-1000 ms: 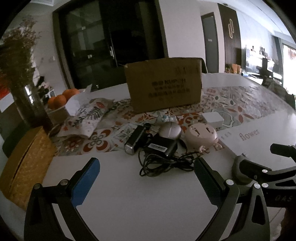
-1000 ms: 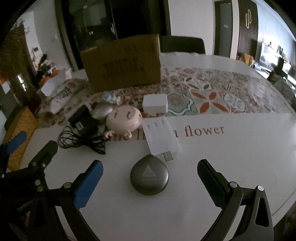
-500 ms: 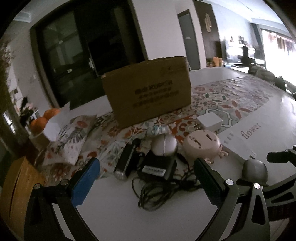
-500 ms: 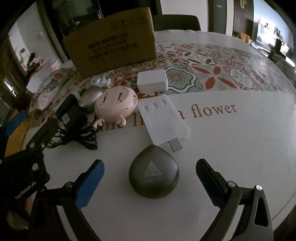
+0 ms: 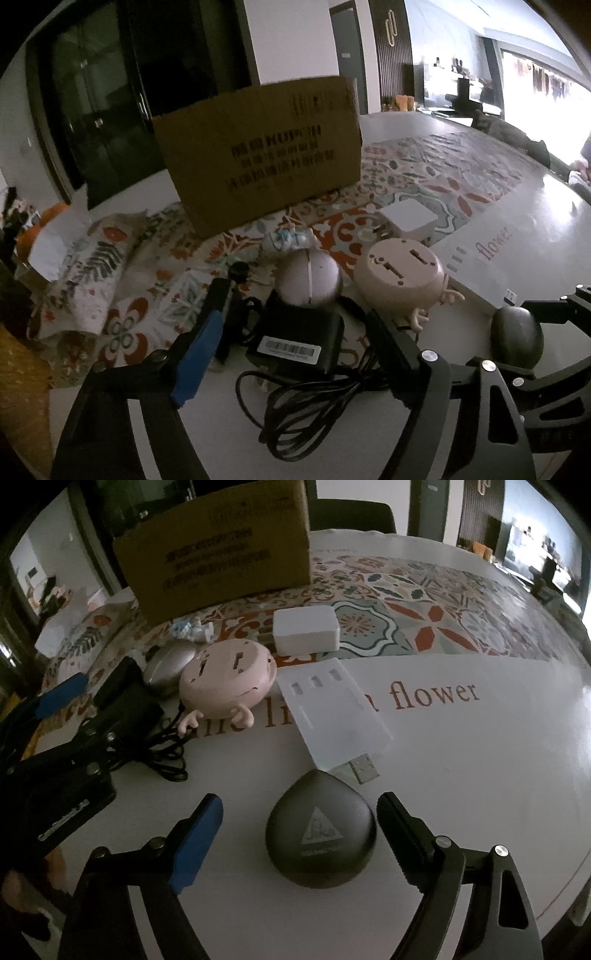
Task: Organize rigid objects
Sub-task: 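Close the right gripper on the dark grey puck while the left gripper grasps the black power adapter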
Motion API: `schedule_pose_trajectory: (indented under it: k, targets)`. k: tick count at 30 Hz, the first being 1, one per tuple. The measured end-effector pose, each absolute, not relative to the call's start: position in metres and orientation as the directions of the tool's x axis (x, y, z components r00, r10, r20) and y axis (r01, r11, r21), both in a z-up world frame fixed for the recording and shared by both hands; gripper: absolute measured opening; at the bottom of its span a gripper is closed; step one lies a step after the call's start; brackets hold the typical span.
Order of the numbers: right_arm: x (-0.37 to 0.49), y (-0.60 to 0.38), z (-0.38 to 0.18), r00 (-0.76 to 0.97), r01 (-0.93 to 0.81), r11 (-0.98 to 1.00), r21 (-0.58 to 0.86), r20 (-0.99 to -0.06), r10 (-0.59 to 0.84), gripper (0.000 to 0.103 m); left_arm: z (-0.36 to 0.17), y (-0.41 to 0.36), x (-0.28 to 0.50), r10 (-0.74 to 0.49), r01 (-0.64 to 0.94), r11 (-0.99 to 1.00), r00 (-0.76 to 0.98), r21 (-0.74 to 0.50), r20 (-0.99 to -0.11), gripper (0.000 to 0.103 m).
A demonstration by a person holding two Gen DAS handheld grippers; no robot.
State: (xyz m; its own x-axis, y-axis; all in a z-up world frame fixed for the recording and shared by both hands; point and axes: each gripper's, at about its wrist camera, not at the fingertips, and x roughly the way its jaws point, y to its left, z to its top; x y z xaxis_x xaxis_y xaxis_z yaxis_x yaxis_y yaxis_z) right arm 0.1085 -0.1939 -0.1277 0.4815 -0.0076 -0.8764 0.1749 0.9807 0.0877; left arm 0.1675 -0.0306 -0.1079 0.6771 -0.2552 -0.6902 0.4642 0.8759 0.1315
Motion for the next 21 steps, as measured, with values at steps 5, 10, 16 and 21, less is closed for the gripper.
schedule_pose_trajectory:
  k: [5, 10, 16, 21]
  targets:
    - [0.112, -0.194, -0.130, 0.472, 0.176, 0.982, 0.072, -0.882, -0.020, 0.080, -0.118, -0.030, 0.173, -0.267, 0.474, 0.875, 0.641, 0.097, -0.720, 0.077]
    - [0.115, -0.194, -0.132, 0.467, 0.175, 0.983, 0.058, -0.884, -0.031, 0.075, -0.128, -0.030, 0.182, -0.278, 0.474, 0.878, 0.607, 0.058, -0.744, 0.077]
    - [0.116, -0.193, -0.132, 0.472, 0.178, 0.984, 0.034, -0.880, -0.055, 0.065, -0.131, -0.029, 0.184, -0.292, 0.474, 0.880, 0.599, 0.036, -0.745, 0.069]
    - [0.117, -0.194, -0.130, 0.482, 0.172, 0.985, 0.031, -0.875, -0.056, 0.056, -0.129, -0.023, 0.179, -0.324, 0.475, 0.880, 0.572, -0.018, -0.754, 0.061]
